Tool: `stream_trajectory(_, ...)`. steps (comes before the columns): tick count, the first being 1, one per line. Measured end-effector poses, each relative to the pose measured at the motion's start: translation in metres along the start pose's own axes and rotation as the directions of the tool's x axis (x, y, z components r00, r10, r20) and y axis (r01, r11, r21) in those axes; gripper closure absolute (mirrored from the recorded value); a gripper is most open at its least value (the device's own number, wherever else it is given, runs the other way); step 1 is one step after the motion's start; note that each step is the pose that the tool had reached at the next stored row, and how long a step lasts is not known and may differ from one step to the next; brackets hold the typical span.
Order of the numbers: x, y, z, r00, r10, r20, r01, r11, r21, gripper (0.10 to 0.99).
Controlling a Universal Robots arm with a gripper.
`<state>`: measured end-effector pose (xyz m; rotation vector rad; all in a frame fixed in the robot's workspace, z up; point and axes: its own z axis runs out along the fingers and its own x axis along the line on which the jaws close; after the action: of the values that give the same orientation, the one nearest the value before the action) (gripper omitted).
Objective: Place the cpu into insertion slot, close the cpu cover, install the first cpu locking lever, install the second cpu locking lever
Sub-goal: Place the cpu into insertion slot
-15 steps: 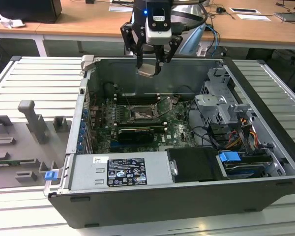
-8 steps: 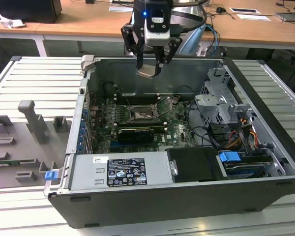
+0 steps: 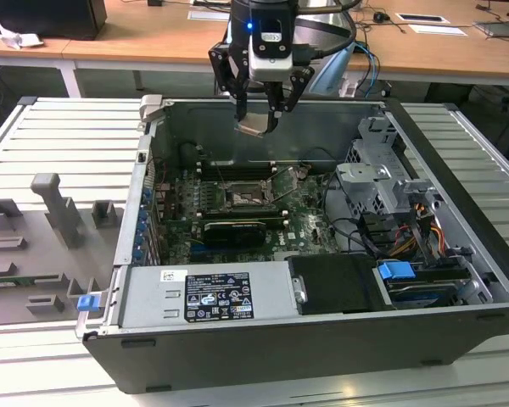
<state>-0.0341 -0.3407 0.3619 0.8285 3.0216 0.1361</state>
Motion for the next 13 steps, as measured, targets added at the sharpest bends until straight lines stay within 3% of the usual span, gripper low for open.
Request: stream_trajectory(13, 0.0, -0.0002, 0.0018, 0.9968, 0.079, 0.0067, -0.079, 0.9969, -0.002, 0.557)
